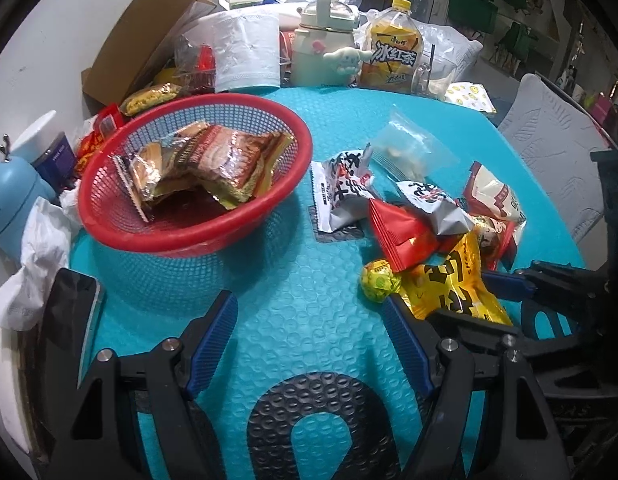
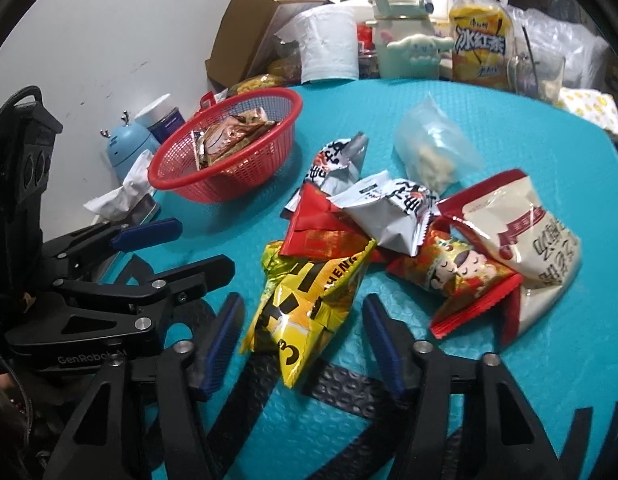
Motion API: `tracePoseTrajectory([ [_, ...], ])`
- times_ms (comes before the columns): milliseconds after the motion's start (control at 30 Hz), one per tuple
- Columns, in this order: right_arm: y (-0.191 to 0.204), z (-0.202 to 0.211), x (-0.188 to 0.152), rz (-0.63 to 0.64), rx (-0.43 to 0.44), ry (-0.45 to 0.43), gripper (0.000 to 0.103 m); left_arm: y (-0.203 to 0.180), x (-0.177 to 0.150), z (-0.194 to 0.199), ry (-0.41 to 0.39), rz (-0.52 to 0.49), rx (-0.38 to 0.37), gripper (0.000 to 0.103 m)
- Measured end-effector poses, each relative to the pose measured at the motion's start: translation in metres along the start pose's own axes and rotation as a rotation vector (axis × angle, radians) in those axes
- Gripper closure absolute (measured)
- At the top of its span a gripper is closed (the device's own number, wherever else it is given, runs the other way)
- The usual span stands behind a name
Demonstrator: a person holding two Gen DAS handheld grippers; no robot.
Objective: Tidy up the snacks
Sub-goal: 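Grasp the green lollipop with left tool while right tool grasps the yellow-black chip bag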
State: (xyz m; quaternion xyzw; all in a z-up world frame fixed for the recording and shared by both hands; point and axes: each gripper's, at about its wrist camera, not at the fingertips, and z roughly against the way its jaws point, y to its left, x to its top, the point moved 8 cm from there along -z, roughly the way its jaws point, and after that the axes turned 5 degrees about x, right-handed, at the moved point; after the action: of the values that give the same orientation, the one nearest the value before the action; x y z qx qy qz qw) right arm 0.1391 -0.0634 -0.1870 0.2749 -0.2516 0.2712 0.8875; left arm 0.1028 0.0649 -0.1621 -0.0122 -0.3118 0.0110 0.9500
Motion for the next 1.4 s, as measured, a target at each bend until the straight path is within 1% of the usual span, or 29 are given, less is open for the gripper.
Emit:
tracePoseTrajectory([
  [67, -0.002, 0.000, -0.001, -0.003, 0.008, -0.002, 0.060, -0.003, 0.000, -0.002, 0.005, -0.003, -0.011, 0.029],
  [133, -0.004, 0.001, -0.001, -0.003, 0.008, -0.008, 0.063, -0.008, 0.001, -0.004, 0.004, -0.011, -0.021, 0.029],
  [433, -0.013, 0.016, -0.011, -0.022, -0.023, -0.025, 0.063, -0.026, 0.007, -0.016, 0.022, -0.030, -0.091, 0.029],
  [500, -0.017, 0.019, -0.014, -0.035, -0.028, -0.027, 0.063, -0.029, 0.008, -0.019, 0.029, -0.030, -0.100, 0.031],
  [600, -0.023, 0.022, -0.017, -0.053, -0.028, -0.029, 0.063, -0.031, 0.010, -0.027, 0.042, -0.026, -0.096, 0.038],
  [633, -0.024, 0.022, -0.017, -0.057, -0.027, -0.030, 0.063, -0.032, 0.010, -0.029, 0.048, -0.025, -0.096, 0.042],
  [700, -0.026, 0.023, -0.018, -0.064, -0.025, -0.032, 0.063, -0.033, 0.013, -0.032, 0.044, -0.032, -0.087, 0.047],
  [767, -0.027, 0.023, -0.018, -0.067, -0.023, -0.033, 0.063, -0.035, 0.014, -0.033, 0.042, -0.045, -0.093, 0.062],
  [800, -0.027, 0.023, -0.018, -0.069, -0.021, -0.033, 0.063, -0.036, 0.014, -0.033, 0.044, -0.047, -0.100, 0.066],
  [833, -0.027, 0.023, -0.017, -0.071, -0.018, -0.034, 0.063, -0.038, 0.015, -0.034, 0.048, -0.048, -0.111, 0.074],
  [867, -0.028, 0.023, -0.018, -0.074, -0.016, -0.034, 0.063, -0.039, 0.014, -0.033, 0.048, -0.052, -0.116, 0.078],
  [1200, -0.027, 0.028, -0.026, -0.079, -0.031, -0.042, 0.063, -0.053, -0.005, -0.019, 0.064, -0.088, -0.147, 0.078],
  [1333, -0.026, 0.034, -0.033, -0.080, -0.041, -0.051, 0.065, -0.059, -0.017, -0.009, 0.073, -0.093, -0.163, 0.078],
  [1367, -0.026, 0.036, -0.035, -0.082, -0.043, -0.054, 0.067, -0.061, -0.020, -0.007, 0.073, -0.093, -0.163, 0.078],
  [1400, -0.027, 0.038, -0.038, -0.085, -0.046, -0.056, 0.072, -0.061, -0.022, -0.005, 0.075, -0.093, -0.165, 0.078],
])
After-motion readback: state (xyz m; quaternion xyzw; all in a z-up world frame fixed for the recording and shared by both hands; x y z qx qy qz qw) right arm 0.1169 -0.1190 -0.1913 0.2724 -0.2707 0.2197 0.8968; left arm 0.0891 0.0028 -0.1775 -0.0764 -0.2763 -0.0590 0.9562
